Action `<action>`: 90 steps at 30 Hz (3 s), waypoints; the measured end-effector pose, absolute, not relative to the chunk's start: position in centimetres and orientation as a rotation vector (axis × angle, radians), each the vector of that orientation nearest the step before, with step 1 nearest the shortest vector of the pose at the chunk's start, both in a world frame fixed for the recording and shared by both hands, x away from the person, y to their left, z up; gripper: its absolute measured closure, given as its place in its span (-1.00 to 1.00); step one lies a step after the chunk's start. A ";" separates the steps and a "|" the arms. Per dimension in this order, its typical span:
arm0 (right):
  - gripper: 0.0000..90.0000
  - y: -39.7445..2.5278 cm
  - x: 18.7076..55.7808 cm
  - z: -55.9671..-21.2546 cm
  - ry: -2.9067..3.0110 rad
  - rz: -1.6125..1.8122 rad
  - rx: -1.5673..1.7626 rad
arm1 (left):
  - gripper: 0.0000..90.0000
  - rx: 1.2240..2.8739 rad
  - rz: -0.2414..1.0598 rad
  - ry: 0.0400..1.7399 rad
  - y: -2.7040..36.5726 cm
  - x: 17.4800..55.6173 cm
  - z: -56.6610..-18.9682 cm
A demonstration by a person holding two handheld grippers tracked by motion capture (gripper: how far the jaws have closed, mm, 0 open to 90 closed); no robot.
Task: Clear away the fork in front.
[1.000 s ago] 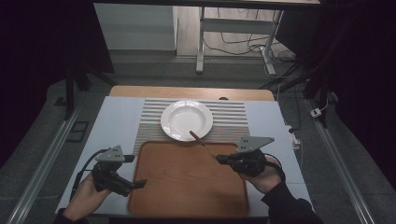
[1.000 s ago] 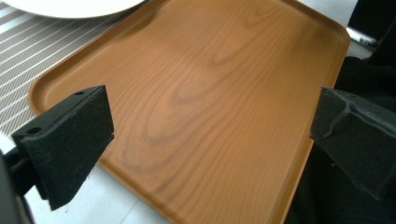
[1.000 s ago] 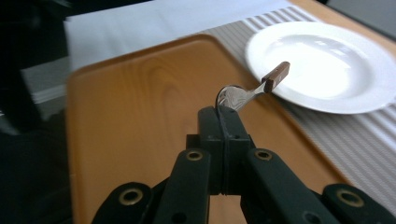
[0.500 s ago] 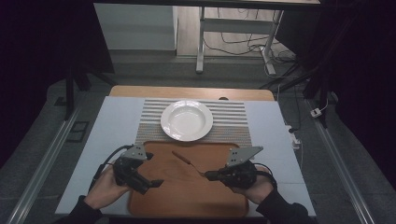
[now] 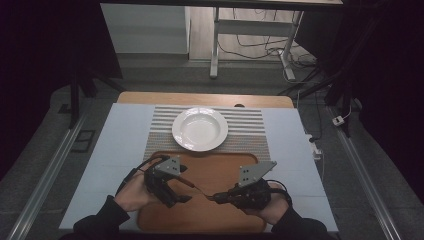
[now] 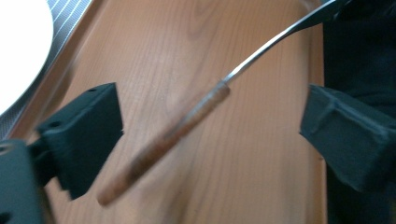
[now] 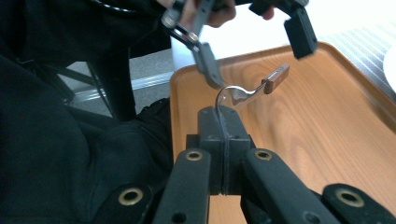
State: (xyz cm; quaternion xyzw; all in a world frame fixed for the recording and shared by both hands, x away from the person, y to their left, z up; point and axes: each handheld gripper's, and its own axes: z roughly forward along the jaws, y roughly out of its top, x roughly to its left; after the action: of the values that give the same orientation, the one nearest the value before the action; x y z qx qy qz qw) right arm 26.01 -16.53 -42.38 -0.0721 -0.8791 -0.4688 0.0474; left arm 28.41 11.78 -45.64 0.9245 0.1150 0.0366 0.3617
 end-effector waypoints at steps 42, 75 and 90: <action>0.72 -16.6 26.6 -42.3 -2.627 -1.380 -0.179 | 0.78 2.542 -0.011 -0.107 10.5 26.6 -46.0; -0.58 -19.7 26.1 -43.2 -2.874 -1.456 -0.763 | 0.77 2.535 -0.082 0.608 13.4 27.2 -46.7; -0.82 -22.8 24.8 -43.9 -2.880 -1.435 -1.034 | 0.77 2.478 0.001 1.024 15.0 26.8 -47.8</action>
State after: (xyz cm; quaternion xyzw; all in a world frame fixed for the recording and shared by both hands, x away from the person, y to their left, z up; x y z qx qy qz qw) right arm 24.76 -22.82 -43.85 -0.3038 -0.8460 -0.4217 -0.1189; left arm 26.79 15.03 -47.82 0.8997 0.3720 0.0003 0.2283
